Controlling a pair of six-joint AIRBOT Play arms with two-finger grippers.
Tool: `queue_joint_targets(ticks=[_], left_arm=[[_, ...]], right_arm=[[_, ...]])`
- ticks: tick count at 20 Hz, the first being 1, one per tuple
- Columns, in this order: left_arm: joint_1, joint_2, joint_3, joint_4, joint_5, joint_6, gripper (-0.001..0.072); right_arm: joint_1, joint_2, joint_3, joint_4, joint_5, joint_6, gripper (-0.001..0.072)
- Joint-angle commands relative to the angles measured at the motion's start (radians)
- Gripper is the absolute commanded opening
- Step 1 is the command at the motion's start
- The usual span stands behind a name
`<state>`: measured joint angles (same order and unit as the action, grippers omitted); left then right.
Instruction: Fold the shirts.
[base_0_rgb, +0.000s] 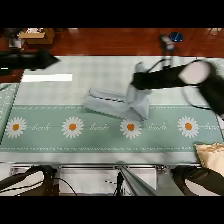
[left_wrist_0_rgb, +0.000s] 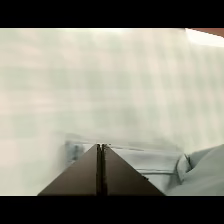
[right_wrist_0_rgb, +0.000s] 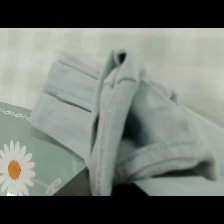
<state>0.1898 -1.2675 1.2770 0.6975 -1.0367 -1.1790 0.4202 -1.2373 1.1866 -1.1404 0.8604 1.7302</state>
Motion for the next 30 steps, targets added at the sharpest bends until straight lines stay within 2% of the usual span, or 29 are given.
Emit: queue_joint_targets(ticks=[1,4,8,9,10,11,13,15,16,18,20,23,24,25,26,28,30], left_arm=[[0.193,0.113,0.0,0.029,-0.173,-0.002,0.0017],[0.211,0.141,-0.003,0.028,-0.232,0.0,0.0017],[0.157,0.143,-0.016,0.03,-0.24,0.027,0.0017],[0.145,0.143,-0.032,0.029,-0.237,0.027,0.0017],[0.134,0.143,-0.055,0.029,-0.23,0.027,0.0017],[0.125,0.143,-0.082,0.029,-0.222,0.027,0.0018],[0.116,0.142,-0.142,0.029,-0.205,0.027,0.0018],[0.116,0.14,-0.193,0.029,-0.195,0.029,0.0017],[0.116,0.14,-0.207,0.029,-0.196,0.043,0.0018],[0.116,0.14,-0.214,0.029,-0.195,0.046,0.0018],[0.118,0.14,-0.212,0.029,-0.195,0.046,0.0018],[0.118,0.14,-0.212,0.029,-0.195,0.051,0.0018],[0.118,0.14,-0.212,0.029,-0.195,0.055,0.0019],[0.118,0.14,-0.212,0.029,-0.195,0.063,0.0019],[0.118,0.14,-0.212,0.029,-0.195,0.068,0.0019],[0.118,0.14,-0.212,0.029,-0.204,0.068,0.0019],[0.118,0.14,-0.213,0.029,-0.214,0.068,0.0019]], right_arm=[[0.15,-0.182,0.0,0.053,-0.247,0.012,0.0031],[0.221,-0.297,0.0,0.149,-0.367,0.012,0.0031],[0.27,-0.361,0.001,0.221,-0.478,0.011,0.0035],[0.27,-0.362,0.0,0.223,-0.505,0.011,0.0117],[0.27,-0.36,0.001,0.237,-0.529,0.011,0.0243],[0.27,-0.359,0.001,0.266,-0.552,0.011,0.0316],[0.269,-0.348,0.001,0.302,-0.594,0.01,0.0418],[0.257,-0.309,0.001,0.284,-0.586,-0.023,0.0436],[0.238,-0.276,0.001,0.255,-0.547,-0.039,0.0435],[0.164,-0.196,0.001,0.12,-0.385,-0.043,0.0434],[0.058,-0.103,0.001,-0.113,-0.108,-0.043,0.0434],[-0.105,-0.02,-0.005,-0.61,0.425,-0.04,0.0428],[-0.161,-0.016,-0.025,-0.697,0.511,-0.051,0.0431],[-0.233,-0.016,-0.06,-0.672,0.542,-0.077,0.0488],[-0.302,-0.018,-0.104,-0.556,0.517,-0.086,0.0593],[-0.428,-0.024,-0.216,-0.154,0.344,-0.098,0.0596],[-0.469,-0.031,-0.316,0.21,0.129,-0.19,0.0596]])
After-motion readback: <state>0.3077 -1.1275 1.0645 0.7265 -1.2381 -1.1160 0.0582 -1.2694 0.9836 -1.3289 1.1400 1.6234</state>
